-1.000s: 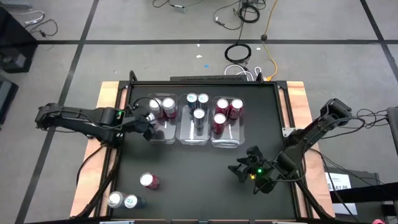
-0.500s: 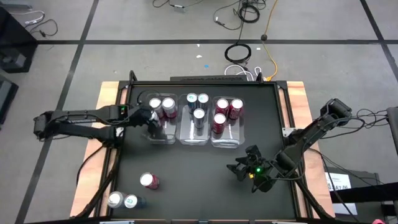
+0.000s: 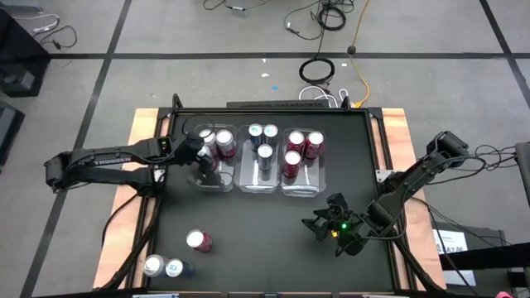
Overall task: Sort soda cans
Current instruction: Put the pink soda into the left transparent bin
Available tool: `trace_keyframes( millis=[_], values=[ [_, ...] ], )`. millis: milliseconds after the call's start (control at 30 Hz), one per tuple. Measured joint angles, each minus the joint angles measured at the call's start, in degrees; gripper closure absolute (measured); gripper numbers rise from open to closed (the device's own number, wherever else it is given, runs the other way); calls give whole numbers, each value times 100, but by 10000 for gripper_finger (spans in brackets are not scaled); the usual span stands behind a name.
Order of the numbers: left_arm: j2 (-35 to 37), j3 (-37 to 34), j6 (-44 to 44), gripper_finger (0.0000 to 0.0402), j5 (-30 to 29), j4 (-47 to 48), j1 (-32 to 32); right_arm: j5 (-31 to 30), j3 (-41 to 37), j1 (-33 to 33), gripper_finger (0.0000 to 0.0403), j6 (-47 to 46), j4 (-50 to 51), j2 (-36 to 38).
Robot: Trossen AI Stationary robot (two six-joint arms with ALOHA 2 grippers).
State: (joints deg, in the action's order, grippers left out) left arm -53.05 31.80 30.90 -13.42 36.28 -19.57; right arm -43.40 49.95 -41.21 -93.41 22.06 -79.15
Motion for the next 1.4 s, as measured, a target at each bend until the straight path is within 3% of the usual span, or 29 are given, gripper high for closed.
trace_keyframes(
  millis=[433,767,1100,1400],
  values=[
    [-3,-1,26,79,1,-162,2,24,0,-4,51,2,0,0],
    [-3,-1,30,78,331,-161,0,22,0,-4,51,139,0,0],
    [-1,36,45,16,393,-167,4,22,0,-4,51,216,1,0],
    [3,614,19,6,825,-96,0,22,0,-7,51,269,-7,0]
  ],
)
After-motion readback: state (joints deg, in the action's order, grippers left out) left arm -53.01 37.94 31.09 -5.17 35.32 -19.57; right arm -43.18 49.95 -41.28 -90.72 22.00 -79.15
